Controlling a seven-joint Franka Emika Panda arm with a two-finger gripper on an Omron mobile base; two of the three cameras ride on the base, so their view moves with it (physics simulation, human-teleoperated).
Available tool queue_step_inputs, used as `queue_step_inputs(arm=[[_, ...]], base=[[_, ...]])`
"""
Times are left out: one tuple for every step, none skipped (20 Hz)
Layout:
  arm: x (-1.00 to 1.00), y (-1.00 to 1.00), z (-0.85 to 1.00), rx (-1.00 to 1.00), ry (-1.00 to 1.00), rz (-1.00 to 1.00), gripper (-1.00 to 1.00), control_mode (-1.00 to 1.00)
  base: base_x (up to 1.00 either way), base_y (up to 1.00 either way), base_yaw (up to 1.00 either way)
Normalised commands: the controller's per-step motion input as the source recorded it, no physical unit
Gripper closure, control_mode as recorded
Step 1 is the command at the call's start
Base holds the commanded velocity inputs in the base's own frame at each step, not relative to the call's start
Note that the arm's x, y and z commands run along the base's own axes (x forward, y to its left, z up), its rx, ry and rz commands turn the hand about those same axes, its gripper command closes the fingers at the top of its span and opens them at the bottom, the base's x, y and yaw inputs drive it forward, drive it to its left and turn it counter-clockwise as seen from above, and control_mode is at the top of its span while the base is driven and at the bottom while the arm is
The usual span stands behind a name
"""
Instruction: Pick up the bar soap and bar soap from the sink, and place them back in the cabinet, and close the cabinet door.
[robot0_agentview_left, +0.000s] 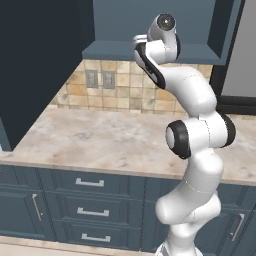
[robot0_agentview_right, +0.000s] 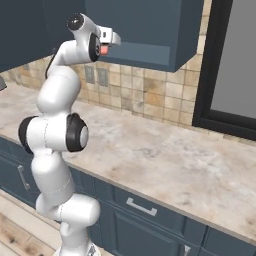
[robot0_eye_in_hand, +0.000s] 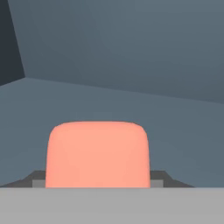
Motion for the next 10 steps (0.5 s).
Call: queue_step_inputs(arm=[[0.21, 0.00, 0.00, 0.00, 0.00, 0.00, 1.00, -1.00], [0.20, 0.00, 0.00, 0.00, 0.00, 0.00, 1.00, -1.00], [0.20, 0.00, -0.01, 0.00, 0.00, 0.00, 1.00, -1.00], [0.20, 0.00, -0.01, 0.00, 0.00, 0.00, 1.00, -1.00], [0.18, 0.00, -0.02, 0.00, 0.00, 0.00, 1.00, -1.00], [0.16, 0.00, -0.06, 0.00, 0.00, 0.00, 1.00, -1.00], [0.17, 0.00, -0.05, 0.00, 0.00, 0.00, 1.00, -1.00], [0.17, 0.00, -0.05, 0.00, 0.00, 0.00, 1.00, -1.00], [0.17, 0.00, -0.06, 0.00, 0.00, 0.00, 1.00, -1.00], [0.17, 0.00, -0.06, 0.00, 0.00, 0.00, 1.00, -1.00]], base=[[0.00, 0.00, 0.00], [0.00, 0.00, 0.00], [0.00, 0.00, 0.00], [0.00, 0.00, 0.00], [0.00, 0.00, 0.00], [0.00, 0.00, 0.00], [0.00, 0.00, 0.00], [0.00, 0.00, 0.00], [0.00, 0.00, 0.00], [0.00, 0.00, 0.00]])
